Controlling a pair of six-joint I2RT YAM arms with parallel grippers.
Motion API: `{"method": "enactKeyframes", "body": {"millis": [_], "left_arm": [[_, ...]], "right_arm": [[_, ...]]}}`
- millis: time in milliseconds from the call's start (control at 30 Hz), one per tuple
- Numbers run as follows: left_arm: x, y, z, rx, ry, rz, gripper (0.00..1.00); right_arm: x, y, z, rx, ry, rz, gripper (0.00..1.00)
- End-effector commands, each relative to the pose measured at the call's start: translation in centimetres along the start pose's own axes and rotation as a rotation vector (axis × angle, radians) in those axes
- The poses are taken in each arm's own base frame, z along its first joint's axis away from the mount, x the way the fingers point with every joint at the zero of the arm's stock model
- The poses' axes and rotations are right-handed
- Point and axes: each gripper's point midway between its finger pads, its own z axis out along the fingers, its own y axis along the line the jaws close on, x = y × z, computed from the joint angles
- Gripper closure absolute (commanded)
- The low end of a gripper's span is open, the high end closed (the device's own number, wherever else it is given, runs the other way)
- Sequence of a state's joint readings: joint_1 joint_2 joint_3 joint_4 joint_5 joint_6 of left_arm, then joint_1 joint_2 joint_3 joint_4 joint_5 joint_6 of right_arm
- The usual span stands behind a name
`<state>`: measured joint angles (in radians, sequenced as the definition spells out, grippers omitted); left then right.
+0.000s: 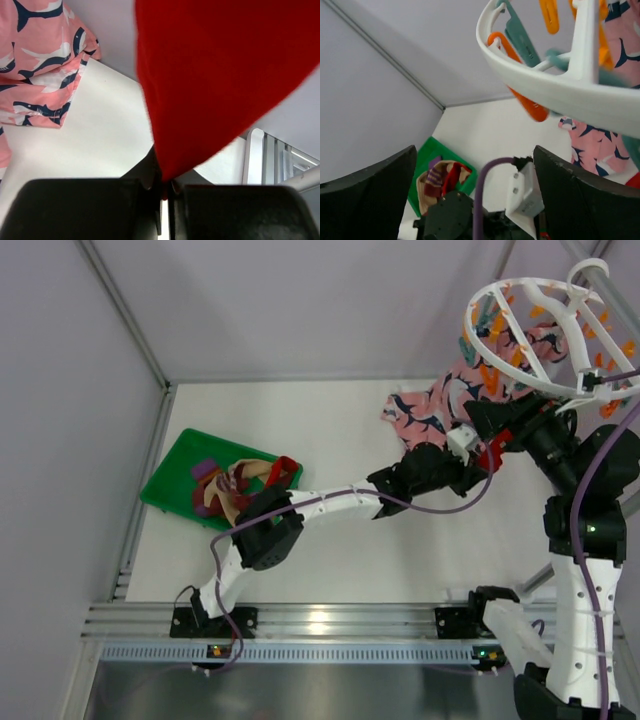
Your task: Remove the socks clipped to the hanger
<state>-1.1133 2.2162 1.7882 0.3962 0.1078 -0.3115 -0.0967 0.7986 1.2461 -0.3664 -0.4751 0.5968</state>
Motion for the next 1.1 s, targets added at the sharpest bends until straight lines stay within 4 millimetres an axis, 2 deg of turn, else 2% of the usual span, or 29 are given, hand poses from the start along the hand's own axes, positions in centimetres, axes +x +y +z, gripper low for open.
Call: {"method": "enactKeyframes", "body": {"millis": [0, 33, 133, 233, 333, 467, 567, 700, 767, 833, 1067], "left_arm": [[-8.2, -2.7, -2.6, 0.056, -0.151, 0.002, 1.00], [-8.7, -2.9, -3.1, 0.057, -0.155, 0.007, 1.00], [-9.2, -2.7, -4.1, 0.032, -0.161, 0.022, 1.00], [-9.1, -1.9, -4.5, -0.017, -0.138, 0.043, 1.00], [-8.9, -1.3, -4.9, -0.051, -0.115, 0.067, 1.00], [-8.8, -0.5, -5.3, -0.079, -0.100, 0.080, 1.00], [-9.0, 0.2, -5.9, -0.098, -0.095, 0.081, 1.00], [-9.3, 1.4, -6.4, -0.110, -0.088, 0.054, 1.00], [-9.3, 2.5, -6.8, -0.132, -0.060, 0.041, 1.00], [-9.6, 2.9, -7.1, -0.138, -0.047, 0.047, 1.00], [-9.9, 3.9, -8.9, -0.142, -0.024, 0.046, 1.00]], "right_arm": [[0.5, 0.3, -0.5, 0.003, 0.050, 0.001, 0.05], [0.7, 0.2, -0.6, 0.009, 0.059, 0.001, 0.00], [1.7, -0.8, -1.1, 0.064, 0.099, 0.000, 0.00], [2.1, -0.9, -1.8, 0.080, 0.112, -0.014, 0.01], [1.8, 0.3, -2.7, 0.053, 0.114, -0.008, 0.00], [0.6, 3.1, -4.0, -0.016, 0.092, -0.005, 0.01], [0.4, 3.5, -4.9, -0.009, 0.083, -0.017, 0.01], [1.0, 2.7, -5.0, 0.019, 0.095, -0.031, 0.01], [1.3, 2.8, -4.9, 0.005, 0.104, -0.022, 0.01], [1.4, 3.0, -5.0, -0.004, 0.106, -0.016, 0.01], [0.5, 1.5, -5.5, 0.101, 0.080, -0.073, 0.00]]}}
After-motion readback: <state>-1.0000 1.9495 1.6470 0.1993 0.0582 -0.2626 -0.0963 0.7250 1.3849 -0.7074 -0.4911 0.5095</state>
